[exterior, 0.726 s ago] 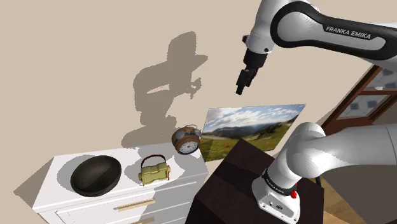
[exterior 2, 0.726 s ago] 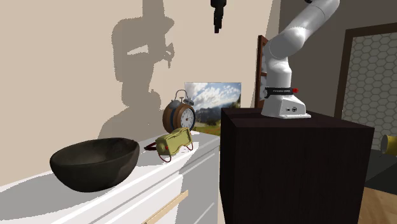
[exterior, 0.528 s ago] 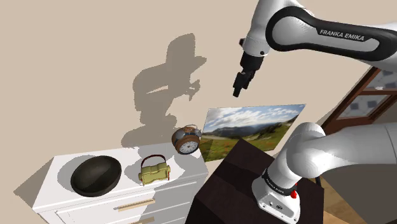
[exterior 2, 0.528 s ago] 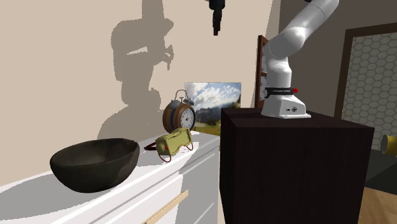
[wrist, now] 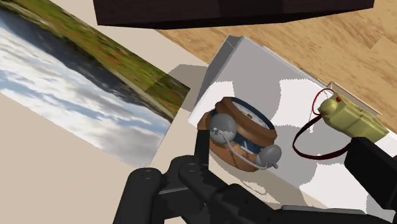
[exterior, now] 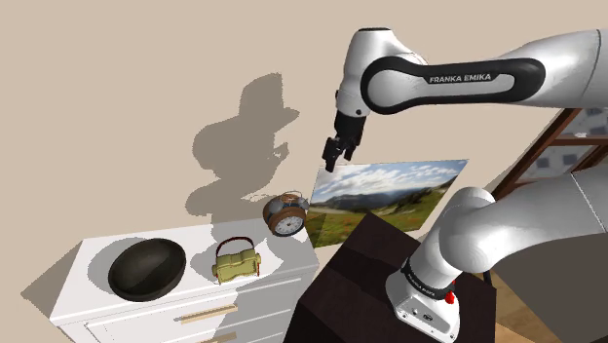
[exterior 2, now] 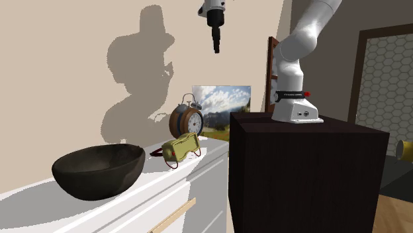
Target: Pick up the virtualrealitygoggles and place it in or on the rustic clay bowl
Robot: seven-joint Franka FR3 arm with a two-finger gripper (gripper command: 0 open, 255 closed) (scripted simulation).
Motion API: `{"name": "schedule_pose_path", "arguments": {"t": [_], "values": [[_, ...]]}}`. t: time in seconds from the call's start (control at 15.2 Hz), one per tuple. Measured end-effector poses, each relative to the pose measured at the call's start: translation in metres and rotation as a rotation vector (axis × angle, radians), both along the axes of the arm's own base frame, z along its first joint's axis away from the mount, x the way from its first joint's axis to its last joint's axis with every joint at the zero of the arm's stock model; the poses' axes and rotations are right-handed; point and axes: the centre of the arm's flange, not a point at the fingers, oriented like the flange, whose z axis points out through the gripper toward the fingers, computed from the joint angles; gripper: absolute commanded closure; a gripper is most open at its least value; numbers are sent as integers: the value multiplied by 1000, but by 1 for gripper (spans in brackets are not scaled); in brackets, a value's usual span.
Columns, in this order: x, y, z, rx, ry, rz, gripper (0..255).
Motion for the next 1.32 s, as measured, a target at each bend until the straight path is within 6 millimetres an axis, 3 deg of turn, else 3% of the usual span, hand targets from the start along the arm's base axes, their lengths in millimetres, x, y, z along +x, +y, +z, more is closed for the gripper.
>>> {"name": "schedule_pose_path", "arguments": {"t": [1.32], "values": [[124,88,-220,64,100,-249,0]]}}
